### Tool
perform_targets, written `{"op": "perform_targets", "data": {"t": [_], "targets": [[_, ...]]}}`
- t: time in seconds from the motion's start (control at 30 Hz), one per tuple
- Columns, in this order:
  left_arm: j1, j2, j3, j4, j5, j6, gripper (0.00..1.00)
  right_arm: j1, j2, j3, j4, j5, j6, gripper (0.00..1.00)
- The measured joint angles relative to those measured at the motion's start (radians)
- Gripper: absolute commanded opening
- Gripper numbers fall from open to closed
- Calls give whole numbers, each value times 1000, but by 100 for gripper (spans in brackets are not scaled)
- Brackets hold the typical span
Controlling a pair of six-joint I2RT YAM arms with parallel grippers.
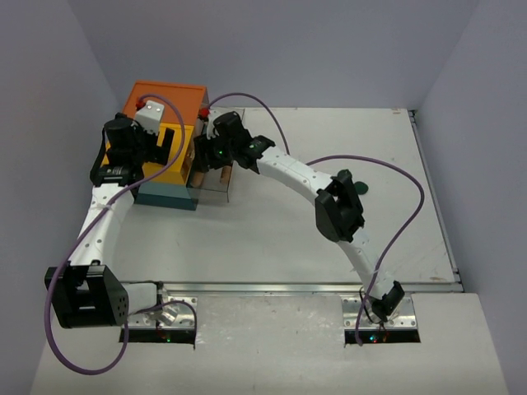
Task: Organize the makeup
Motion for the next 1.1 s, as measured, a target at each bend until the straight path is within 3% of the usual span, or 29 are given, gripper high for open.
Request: {"op": "perform_targets", "data": {"t": [0.07,0.27,0.83,0.93,1.03,1.1], "targets": [[0,11,0,19,-9,3,93,-5,16,16,-20,16,-4,70],[0,22,0,42,-19,9,93,-16,37,39,-9,65,-24,75],[0,20,-2,44,-21,13,94,-18,-66,36,-14,191,-170,77],[0,20,-2,44,-22,12,94,-18,-179,-63,-14,213,-166,72],[0,20,0,42,-24,11,94,-22,-356,-263,6,244,-140,52],[0,22,8,30,-31,11,94,-32,-458,-382,21,235,-102,45]]}}
